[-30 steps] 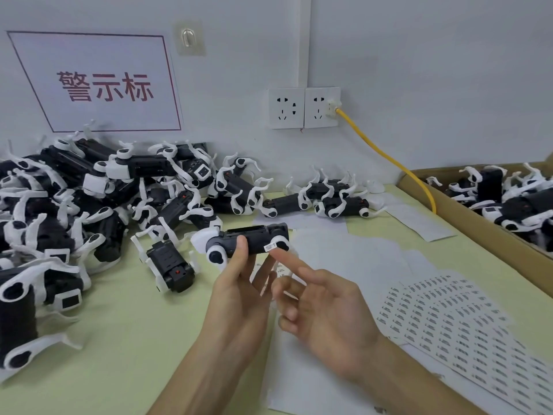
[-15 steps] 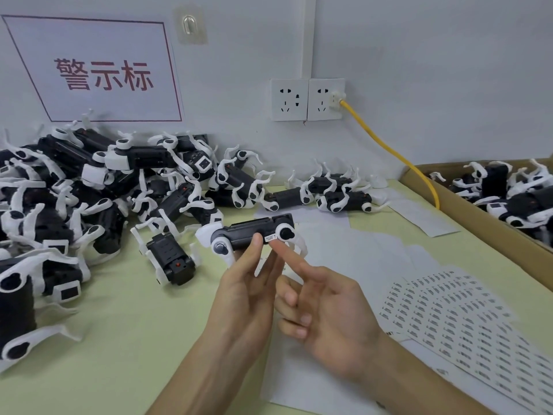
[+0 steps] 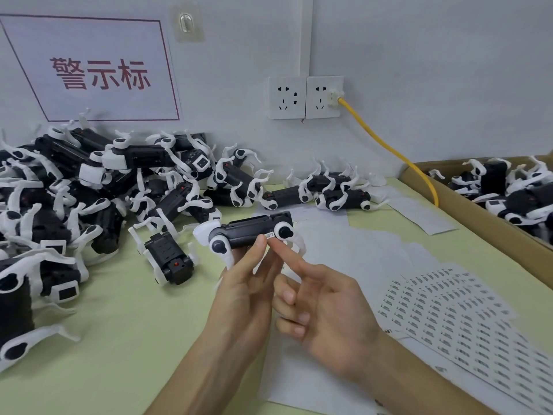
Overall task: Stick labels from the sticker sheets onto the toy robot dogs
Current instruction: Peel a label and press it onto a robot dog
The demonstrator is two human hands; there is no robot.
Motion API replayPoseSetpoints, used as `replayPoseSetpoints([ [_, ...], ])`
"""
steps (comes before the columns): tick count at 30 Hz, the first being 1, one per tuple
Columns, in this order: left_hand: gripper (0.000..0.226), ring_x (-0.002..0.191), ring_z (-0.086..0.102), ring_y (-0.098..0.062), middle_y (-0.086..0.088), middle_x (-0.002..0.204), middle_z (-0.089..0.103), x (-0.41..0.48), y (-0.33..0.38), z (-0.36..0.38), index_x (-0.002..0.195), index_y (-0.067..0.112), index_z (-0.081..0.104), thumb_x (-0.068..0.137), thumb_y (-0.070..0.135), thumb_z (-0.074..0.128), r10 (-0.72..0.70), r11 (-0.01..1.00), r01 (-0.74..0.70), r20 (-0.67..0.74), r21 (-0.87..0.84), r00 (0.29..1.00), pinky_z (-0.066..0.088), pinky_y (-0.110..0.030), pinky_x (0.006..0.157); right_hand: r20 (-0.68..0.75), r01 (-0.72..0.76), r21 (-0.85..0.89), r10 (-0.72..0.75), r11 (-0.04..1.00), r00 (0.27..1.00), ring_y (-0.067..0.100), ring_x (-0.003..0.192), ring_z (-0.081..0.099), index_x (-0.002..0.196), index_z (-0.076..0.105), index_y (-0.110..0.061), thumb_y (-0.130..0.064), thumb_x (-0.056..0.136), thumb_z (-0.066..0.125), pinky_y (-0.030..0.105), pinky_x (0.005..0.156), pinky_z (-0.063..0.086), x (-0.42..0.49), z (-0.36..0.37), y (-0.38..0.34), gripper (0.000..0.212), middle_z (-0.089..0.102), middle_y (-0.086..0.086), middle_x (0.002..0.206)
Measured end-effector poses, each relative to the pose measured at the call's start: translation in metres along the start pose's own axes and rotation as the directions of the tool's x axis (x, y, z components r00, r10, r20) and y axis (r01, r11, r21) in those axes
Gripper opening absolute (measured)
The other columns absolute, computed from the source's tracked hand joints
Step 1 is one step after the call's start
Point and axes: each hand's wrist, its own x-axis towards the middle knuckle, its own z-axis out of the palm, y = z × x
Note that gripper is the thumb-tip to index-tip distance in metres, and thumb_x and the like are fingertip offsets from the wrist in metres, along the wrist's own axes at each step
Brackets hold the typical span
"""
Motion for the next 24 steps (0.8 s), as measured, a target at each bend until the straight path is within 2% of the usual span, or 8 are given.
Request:
replayPoseSetpoints([
  [3,0.050,0.052,0.053,-0.021,0.001,0.099,0.074,-0.0002,0.0000,0.0010,0.120,0.018,0.061,0.079,0.044,0.073,-0.002,1.000,0.002,-0.022,0.002,1.000,0.051,-0.033,0.040,-0.009,-0.003,-0.004,0.003,1.000,1.000,0.016,0.059,0.021,0.140,0.063,-0.026,-0.027,0.093,0.050,0.028,0.055,0.025,0.0001,0.0001,0.0005,0.049,0.050,0.001,0.071],
  [7,0.039,0.056,0.066,-0.017,0.000,0.095,0.074,0.0002,-0.0006,0.0010,0.113,0.017,0.063,0.084,0.041,0.071,0.011,1.000,-0.013,-0.040,-0.026,0.999,0.052,-0.031,0.043,-0.006,-0.006,-0.008,0.006,1.000,1.000,0.016,0.059,0.021,0.140,0.062,-0.027,-0.027,0.094,0.049,0.028,0.055,0.025,0.0005,0.0000,0.0011,0.048,0.051,0.001,0.071],
  [9,0.036,0.057,0.065,-0.017,0.001,0.092,0.073,0.0005,-0.0011,0.0004,0.108,0.017,0.065,0.084,0.043,0.071,0.004,1.000,-0.005,-0.044,-0.014,0.999,0.053,-0.032,0.043,0.004,-0.008,-0.009,0.008,1.000,1.000,0.016,0.059,0.022,0.141,0.062,-0.027,-0.028,0.093,0.051,0.028,0.055,0.025,0.0005,-0.0006,0.0012,0.048,0.052,0.000,0.071],
  [13,0.039,0.053,0.061,-0.017,0.001,0.080,0.068,0.0015,-0.0020,0.0006,0.114,0.018,0.065,0.087,0.045,0.069,-0.006,1.000,0.006,-0.073,0.009,0.997,0.051,-0.031,0.041,0.019,-0.011,-0.006,0.011,1.000,1.000,0.016,0.059,0.022,0.142,0.061,-0.027,-0.029,0.093,0.054,0.027,0.054,0.028,0.0008,-0.0017,0.0010,0.050,0.052,0.000,0.071],
  [17,0.031,0.059,0.063,-0.015,0.002,0.088,0.071,0.0013,-0.0025,0.0007,0.105,0.018,0.067,0.088,0.044,0.069,0.006,1.000,-0.004,-0.100,0.021,0.995,0.050,-0.032,0.042,0.028,-0.013,-0.007,0.013,1.000,1.000,0.016,0.059,0.022,0.142,0.060,-0.027,-0.029,0.093,0.053,0.026,0.054,0.031,0.0012,-0.0019,0.0014,0.050,0.052,0.000,0.071],
  [21,0.031,0.076,0.058,-0.018,0.000,0.107,0.073,0.0017,-0.0032,0.0023,0.106,0.022,0.064,0.083,0.041,0.073,0.060,0.998,-0.056,-0.144,0.031,0.988,0.045,-0.037,0.063,0.015,-0.017,-0.007,0.017,1.000,1.000,0.015,0.058,0.023,0.142,0.061,-0.026,-0.028,0.094,0.048,0.026,0.053,0.032,0.0013,-0.0019,0.0010,0.049,0.052,0.000,0.071],
  [24,0.042,0.093,0.060,-0.024,-0.010,0.122,0.072,0.0030,-0.0057,0.0018,0.114,0.021,0.058,0.079,0.037,0.076,0.122,0.992,-0.122,-0.196,0.009,0.973,0.044,-0.046,0.095,0.000,-0.024,-0.008,0.024,1.000,1.000,0.014,0.056,0.027,0.140,0.062,-0.026,-0.028,0.094,0.048,0.026,0.053,0.032,0.0012,-0.0013,0.0017,0.049,0.051,0.000,0.070],
])
